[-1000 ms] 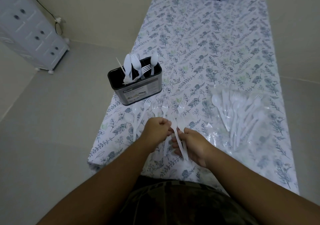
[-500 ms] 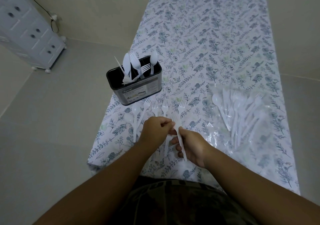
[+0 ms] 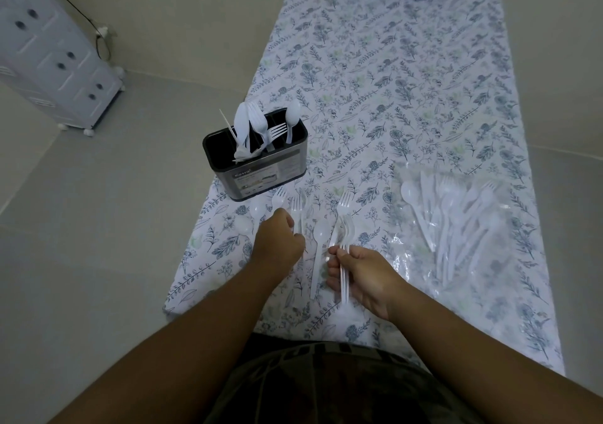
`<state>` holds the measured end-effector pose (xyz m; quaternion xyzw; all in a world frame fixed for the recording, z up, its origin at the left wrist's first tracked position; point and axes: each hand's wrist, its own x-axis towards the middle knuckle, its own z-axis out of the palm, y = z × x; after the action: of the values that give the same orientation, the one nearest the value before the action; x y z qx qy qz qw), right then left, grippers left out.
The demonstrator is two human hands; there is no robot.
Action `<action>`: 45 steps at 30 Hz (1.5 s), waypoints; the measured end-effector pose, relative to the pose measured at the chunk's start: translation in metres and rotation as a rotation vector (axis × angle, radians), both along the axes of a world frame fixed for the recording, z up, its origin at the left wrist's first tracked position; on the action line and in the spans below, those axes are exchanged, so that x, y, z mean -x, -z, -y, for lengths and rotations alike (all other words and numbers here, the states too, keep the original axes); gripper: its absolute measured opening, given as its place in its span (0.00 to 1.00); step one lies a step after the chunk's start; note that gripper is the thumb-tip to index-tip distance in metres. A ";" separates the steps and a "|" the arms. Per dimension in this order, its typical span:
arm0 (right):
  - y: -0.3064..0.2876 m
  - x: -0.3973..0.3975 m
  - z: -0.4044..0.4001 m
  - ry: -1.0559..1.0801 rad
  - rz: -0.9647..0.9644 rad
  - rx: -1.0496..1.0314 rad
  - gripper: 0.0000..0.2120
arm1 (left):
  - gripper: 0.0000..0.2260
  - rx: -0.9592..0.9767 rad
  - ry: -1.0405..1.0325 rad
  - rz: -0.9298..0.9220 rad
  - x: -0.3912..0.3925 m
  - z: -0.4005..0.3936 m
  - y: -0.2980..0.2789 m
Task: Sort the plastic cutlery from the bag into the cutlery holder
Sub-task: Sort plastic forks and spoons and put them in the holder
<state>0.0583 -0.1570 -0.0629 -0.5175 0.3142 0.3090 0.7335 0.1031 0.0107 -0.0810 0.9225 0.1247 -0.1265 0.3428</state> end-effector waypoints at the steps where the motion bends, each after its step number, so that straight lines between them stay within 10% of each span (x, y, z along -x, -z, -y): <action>1: 0.001 -0.001 -0.001 0.008 -0.005 0.008 0.10 | 0.09 -0.006 0.001 -0.008 0.003 -0.002 -0.001; 9: 0.006 -0.003 -0.005 -0.056 -0.006 0.066 0.10 | 0.07 0.147 -0.062 0.057 0.033 -0.015 0.000; 14: -0.002 -0.003 -0.011 -0.097 0.044 0.063 0.11 | 0.09 0.894 -0.408 -0.260 0.045 0.001 -0.021; 18: -0.012 -0.002 -0.013 -0.146 0.081 0.032 0.13 | 0.10 1.073 -0.371 -0.284 0.055 0.013 -0.023; 29: -0.004 0.008 -0.002 -0.096 0.086 0.011 0.12 | 0.08 0.450 0.097 0.024 0.056 0.016 -0.021; 37: -0.003 0.014 0.001 -0.115 0.054 0.095 0.07 | 0.11 0.100 -0.180 -0.011 -0.005 0.006 -0.006; 45: -0.003 0.016 0.011 -0.106 0.082 0.167 0.11 | 0.04 -0.102 0.048 -0.104 -0.003 0.001 0.005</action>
<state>0.0421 -0.1682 -0.0597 -0.6050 0.2806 0.2987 0.6827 0.1061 0.0098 -0.0861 0.9336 0.1263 -0.1762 0.2853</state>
